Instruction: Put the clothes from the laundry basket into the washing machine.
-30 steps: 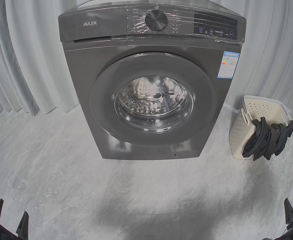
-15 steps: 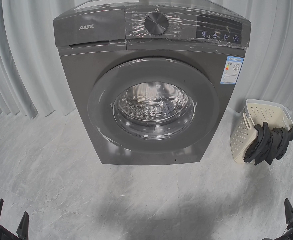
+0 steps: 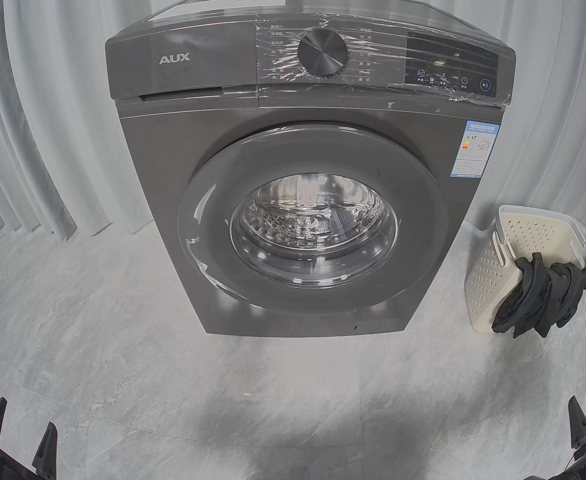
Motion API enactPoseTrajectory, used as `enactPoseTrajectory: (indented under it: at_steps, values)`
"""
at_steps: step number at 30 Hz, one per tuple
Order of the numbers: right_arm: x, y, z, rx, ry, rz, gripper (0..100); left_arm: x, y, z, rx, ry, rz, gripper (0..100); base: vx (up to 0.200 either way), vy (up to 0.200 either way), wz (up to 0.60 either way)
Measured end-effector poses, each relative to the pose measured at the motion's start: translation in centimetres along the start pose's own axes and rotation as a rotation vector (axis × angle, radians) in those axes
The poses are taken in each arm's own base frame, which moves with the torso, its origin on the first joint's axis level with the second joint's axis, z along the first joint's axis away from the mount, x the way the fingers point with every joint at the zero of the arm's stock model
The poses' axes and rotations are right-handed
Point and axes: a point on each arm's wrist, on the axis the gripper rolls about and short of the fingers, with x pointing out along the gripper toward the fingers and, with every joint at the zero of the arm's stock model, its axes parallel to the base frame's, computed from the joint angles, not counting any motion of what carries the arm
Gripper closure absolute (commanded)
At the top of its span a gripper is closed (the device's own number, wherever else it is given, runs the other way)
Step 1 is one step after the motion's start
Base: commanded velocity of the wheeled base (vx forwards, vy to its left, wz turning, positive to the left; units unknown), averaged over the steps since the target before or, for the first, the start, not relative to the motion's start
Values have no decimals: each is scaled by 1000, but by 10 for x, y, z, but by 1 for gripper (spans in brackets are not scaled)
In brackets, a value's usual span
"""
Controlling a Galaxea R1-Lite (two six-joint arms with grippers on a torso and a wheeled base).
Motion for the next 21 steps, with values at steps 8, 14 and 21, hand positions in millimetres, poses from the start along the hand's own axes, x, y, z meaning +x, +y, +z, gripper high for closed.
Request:
enactPoseTrajectory:
  at_steps: [8,14,21]
  values:
    - [0,0,0,0,0,0,0,0,0,0,0,0,0,0,0,-50,0]
    - [0,0,0,-1,0,0,0,0,0,0,0,0,0,0,0,-100,0]
    - [0,0,0,0,0,-1,0,0,0,0,0,0,0,0,0,-200,0]
